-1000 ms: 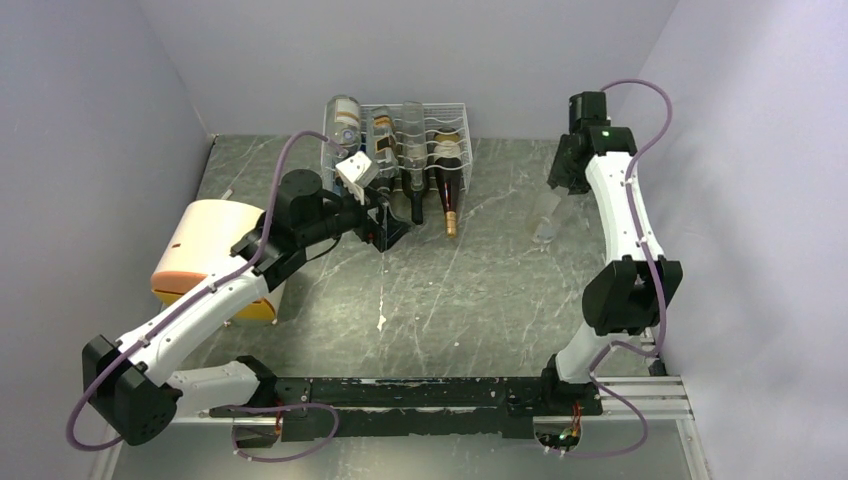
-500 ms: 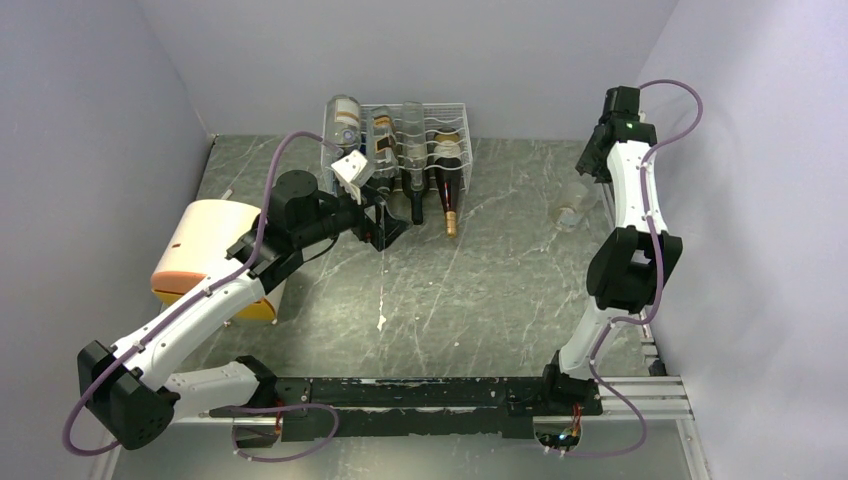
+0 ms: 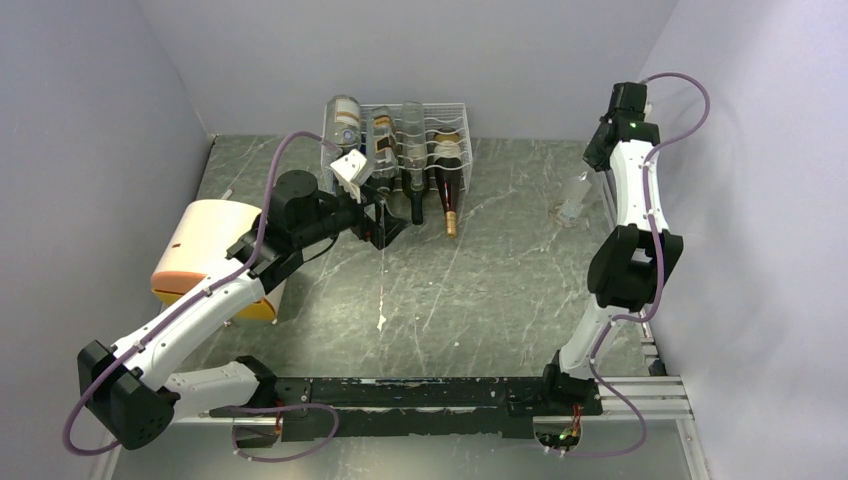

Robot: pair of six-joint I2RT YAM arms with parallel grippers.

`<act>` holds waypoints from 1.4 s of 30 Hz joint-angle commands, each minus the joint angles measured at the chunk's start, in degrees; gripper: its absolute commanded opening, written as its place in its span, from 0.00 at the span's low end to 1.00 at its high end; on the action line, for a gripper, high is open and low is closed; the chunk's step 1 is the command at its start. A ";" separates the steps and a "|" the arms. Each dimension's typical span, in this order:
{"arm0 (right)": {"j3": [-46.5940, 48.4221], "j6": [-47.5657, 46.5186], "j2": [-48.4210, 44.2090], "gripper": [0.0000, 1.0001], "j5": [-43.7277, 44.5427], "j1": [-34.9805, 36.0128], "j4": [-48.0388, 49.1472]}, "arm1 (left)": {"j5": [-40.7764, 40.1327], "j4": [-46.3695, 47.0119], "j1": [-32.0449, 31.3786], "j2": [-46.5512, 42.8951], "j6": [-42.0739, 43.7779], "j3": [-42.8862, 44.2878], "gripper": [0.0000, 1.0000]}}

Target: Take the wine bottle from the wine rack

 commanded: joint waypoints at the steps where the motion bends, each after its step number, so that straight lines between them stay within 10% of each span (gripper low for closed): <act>1: -2.86 -0.28 -1.91 0.00 -0.44 -0.47 6.05 | -1.19 -0.22 -0.34 0.37 0.82 0.34 0.93; 9: -4.35 -0.55 -3.05 0.03 -3.62 -0.38 6.03 | -1.48 -0.20 -0.32 0.75 0.92 0.19 0.93; 26: -8.67 -2.89 -11.94 0.48 -11.04 3.16 7.56 | -0.94 -0.05 -0.31 1.85 0.74 0.17 0.93; 33: -14.13 -3.99 -17.26 0.71 -8.34 20.49 10.20 | -5.92 -0.78 0.09 0.87 0.87 0.21 0.93; 42: -26.58 5.68 -15.38 0.74 -17.50 37.39 24.06 | -28.32 -0.45 2.29 -4.78 -0.79 -3.20 0.93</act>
